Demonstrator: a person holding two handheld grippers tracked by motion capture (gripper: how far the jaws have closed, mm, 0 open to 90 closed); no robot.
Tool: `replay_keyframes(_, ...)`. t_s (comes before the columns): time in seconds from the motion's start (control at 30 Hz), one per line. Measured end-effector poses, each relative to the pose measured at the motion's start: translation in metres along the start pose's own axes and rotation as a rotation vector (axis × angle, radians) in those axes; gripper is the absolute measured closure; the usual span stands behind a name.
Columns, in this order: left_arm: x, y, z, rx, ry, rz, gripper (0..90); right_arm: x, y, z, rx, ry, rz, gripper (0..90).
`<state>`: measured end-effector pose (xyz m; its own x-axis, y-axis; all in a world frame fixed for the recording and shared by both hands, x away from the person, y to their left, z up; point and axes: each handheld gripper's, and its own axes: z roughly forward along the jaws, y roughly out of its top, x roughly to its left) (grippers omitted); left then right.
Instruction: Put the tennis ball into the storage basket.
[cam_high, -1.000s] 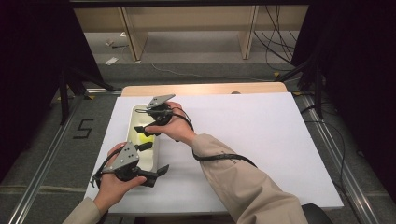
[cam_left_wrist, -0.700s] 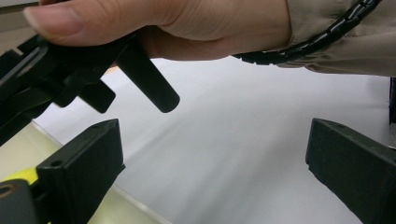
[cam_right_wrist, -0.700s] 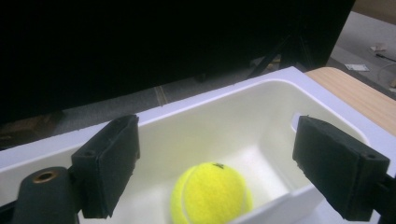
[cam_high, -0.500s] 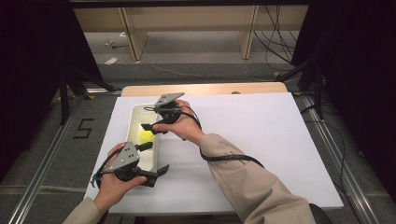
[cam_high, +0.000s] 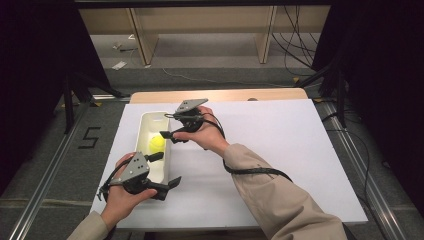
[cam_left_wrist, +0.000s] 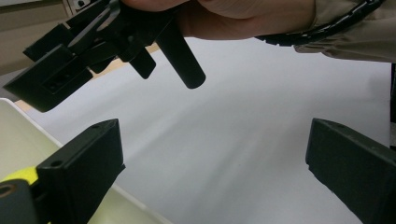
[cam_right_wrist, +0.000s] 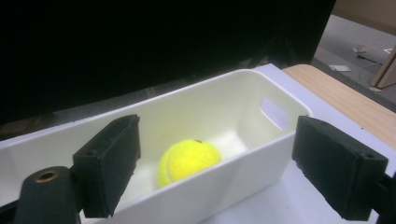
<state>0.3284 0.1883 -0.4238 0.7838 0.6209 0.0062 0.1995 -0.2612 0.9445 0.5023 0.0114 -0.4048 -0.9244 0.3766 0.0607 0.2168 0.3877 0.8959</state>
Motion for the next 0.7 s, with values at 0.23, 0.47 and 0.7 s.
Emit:
replay_keyframes(0.23,0.001,0.000,0.000,0.000,0.002,0.005,3.7,-0.004,-0.003,-0.012,-0.005,-0.020,0.001,16.4)
replay_keyframes(0.47,0.001,0.000,0.000,0.001,0.002,0.005,3.7,-0.008,-0.009,-0.024,-0.004,-0.033,0.010,16.9)
replay_keyframes(0.7,0.001,0.000,0.000,0.002,0.003,0.005,3.7,-0.011,-0.015,-0.036,-0.005,-0.049,0.012,17.0)
